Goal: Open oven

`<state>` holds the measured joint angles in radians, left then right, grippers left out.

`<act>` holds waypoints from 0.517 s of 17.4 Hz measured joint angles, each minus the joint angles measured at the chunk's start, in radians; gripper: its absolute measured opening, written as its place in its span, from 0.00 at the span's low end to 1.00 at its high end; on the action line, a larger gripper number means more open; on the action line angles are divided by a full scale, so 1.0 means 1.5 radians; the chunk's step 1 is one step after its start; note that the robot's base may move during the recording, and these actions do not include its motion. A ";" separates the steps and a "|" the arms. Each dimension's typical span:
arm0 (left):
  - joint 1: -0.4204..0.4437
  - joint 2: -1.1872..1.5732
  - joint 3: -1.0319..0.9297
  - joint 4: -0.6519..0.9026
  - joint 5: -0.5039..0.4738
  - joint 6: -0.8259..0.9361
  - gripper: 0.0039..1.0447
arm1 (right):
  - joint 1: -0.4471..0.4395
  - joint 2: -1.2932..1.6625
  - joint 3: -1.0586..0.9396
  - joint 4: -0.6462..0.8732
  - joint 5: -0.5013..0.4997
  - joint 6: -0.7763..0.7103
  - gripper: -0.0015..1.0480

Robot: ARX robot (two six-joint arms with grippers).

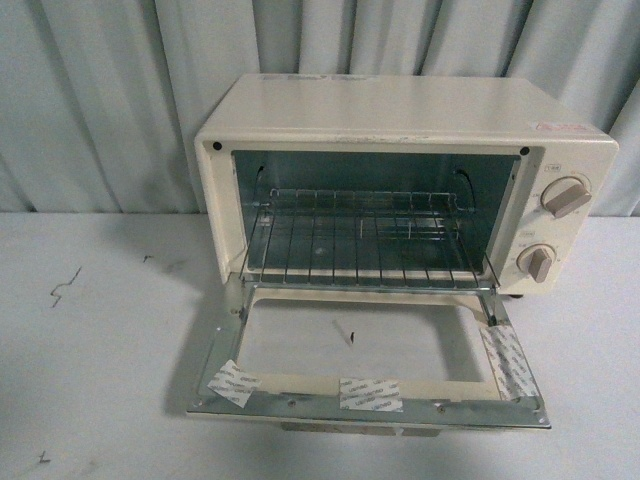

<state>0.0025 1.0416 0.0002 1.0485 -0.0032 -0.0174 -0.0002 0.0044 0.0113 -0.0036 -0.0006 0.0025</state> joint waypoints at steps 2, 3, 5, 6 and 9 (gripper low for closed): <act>0.000 -0.071 0.000 -0.066 0.000 0.000 0.01 | 0.000 0.000 0.000 0.000 0.000 0.000 0.94; 0.000 -0.105 0.000 -0.097 0.000 0.000 0.01 | 0.000 0.000 0.000 0.000 0.000 0.000 0.94; -0.001 -0.181 0.000 -0.168 0.000 0.000 0.01 | 0.000 0.000 0.000 0.000 0.000 0.000 0.94; -0.001 -0.201 0.000 -0.190 0.000 0.000 0.01 | 0.000 0.000 0.000 0.000 0.000 0.000 0.94; -0.001 -0.325 0.004 -0.339 0.001 0.000 0.01 | 0.000 0.000 0.000 0.000 0.000 0.000 0.94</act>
<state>0.0017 0.5537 0.0055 0.5404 -0.0013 -0.0174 -0.0002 0.0044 0.0113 -0.0040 -0.0002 0.0029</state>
